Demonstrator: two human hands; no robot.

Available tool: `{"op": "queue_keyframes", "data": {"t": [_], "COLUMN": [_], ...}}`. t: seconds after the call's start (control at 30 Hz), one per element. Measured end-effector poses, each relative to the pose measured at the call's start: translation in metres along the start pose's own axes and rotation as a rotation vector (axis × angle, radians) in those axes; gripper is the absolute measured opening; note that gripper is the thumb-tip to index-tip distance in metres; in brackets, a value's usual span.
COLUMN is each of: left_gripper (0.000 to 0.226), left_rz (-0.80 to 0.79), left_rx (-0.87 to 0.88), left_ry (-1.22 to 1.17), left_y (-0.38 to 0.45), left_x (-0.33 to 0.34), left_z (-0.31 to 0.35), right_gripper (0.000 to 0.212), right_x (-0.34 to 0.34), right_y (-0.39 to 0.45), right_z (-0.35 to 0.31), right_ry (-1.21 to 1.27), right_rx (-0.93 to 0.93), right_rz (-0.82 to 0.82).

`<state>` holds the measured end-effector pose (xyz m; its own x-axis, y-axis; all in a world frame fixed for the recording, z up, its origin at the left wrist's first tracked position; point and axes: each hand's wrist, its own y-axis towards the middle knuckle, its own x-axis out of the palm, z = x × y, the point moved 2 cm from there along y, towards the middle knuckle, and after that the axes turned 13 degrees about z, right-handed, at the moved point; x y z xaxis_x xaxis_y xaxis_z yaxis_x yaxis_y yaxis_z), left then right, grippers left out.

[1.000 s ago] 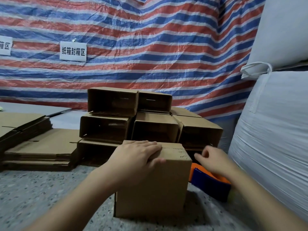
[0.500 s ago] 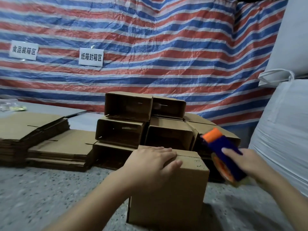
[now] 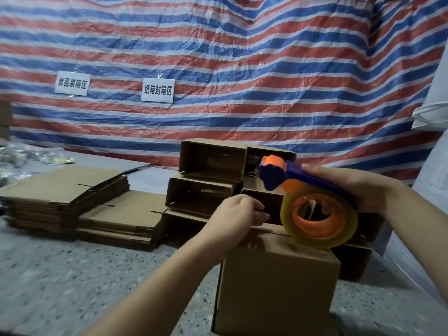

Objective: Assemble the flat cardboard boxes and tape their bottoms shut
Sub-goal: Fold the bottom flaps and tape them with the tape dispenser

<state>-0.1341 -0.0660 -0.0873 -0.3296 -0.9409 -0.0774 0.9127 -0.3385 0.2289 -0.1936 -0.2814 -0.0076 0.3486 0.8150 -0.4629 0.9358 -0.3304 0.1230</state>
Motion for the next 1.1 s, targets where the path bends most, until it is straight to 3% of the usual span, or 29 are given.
{"op": "queue_keyframes", "data": {"t": [0.07, 0.13, 0.4, 0.6, 0.8, 0.9, 1.0, 1.1], "left_gripper": [0.053, 0.063, 0.024, 0.018, 0.022, 0.026, 0.028, 0.030], "left_rz": [0.038, 0.037, 0.084, 0.111, 0.338, 0.441, 0.459, 0.469], "left_rx": [-0.170, -0.206, -0.194, -0.179, -0.064, -0.133, -0.271, -0.303], "left_ry": [-0.211, -0.231, -0.156, -0.131, -0.075, -0.215, -0.434, -0.541], "left_y": [0.009, 0.016, 0.017, 0.015, 0.017, 0.021, 0.023, 0.021], "left_x": [-0.009, -0.014, -0.008, -0.006, 0.003, -0.002, -0.005, -0.015], "left_z": [0.011, 0.020, 0.030, 0.029, 0.005, -0.007, -0.013, -0.015], "right_gripper": [0.061, 0.062, 0.068, 0.068, 0.076, 0.080, 0.084, 0.086], "right_x": [0.001, 0.003, 0.004, 0.004, 0.007, -0.002, -0.013, -0.009], "right_y": [0.000, 0.001, 0.001, 0.001, 0.003, 0.001, 0.000, 0.004], "right_z": [-0.003, -0.006, -0.010, -0.010, -0.024, -0.028, -0.020, -0.022], "right_ry": [-0.016, -0.043, -0.074, -0.087, -0.273, -0.373, -0.386, -0.435], "right_rx": [-0.005, -0.009, -0.002, 0.003, -0.010, 0.029, 0.100, 0.132], "right_rz": [-0.037, -0.058, -0.092, -0.088, -0.102, -0.103, -0.082, -0.098]}}
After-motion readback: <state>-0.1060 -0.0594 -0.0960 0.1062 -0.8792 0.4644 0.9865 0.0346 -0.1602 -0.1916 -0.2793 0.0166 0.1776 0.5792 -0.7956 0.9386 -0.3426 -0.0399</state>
